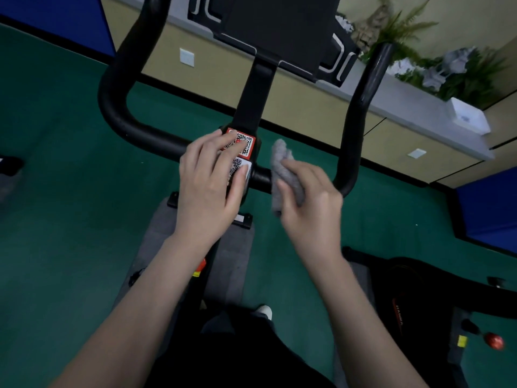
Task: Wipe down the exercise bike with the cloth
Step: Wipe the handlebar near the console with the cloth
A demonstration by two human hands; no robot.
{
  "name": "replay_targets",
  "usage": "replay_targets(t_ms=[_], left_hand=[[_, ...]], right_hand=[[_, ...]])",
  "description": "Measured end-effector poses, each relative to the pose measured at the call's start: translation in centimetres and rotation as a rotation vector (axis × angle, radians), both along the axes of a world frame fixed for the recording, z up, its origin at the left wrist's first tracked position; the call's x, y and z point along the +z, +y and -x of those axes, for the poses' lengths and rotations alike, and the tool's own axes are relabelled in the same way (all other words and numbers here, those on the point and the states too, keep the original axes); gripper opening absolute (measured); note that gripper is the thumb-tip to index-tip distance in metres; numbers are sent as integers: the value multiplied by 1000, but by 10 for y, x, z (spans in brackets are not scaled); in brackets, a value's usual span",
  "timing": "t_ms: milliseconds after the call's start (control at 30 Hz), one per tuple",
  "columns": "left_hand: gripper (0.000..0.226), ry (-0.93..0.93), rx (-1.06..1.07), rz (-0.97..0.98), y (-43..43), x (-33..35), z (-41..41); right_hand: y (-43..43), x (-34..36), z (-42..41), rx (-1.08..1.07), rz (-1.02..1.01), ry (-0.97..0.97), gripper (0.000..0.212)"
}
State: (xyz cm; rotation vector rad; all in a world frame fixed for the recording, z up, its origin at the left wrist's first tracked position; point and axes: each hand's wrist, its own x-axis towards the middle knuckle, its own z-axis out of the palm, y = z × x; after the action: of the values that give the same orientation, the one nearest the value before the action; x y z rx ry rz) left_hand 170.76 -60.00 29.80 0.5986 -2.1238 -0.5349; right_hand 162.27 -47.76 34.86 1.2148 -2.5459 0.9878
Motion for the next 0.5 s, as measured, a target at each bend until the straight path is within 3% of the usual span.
replay_targets(t_ms=[200,400,500], left_hand=[[32,-17,-28,7,0,1,-2],[31,-19,-17,0,0,1,-2],[31,-24,-13,5,1,1,-1]], right_hand=[[12,-10,-16,-22,196,-99,28],[32,-23,-56,40,315,-398,31],[41,-40,-61,-72,291,-580,28]])
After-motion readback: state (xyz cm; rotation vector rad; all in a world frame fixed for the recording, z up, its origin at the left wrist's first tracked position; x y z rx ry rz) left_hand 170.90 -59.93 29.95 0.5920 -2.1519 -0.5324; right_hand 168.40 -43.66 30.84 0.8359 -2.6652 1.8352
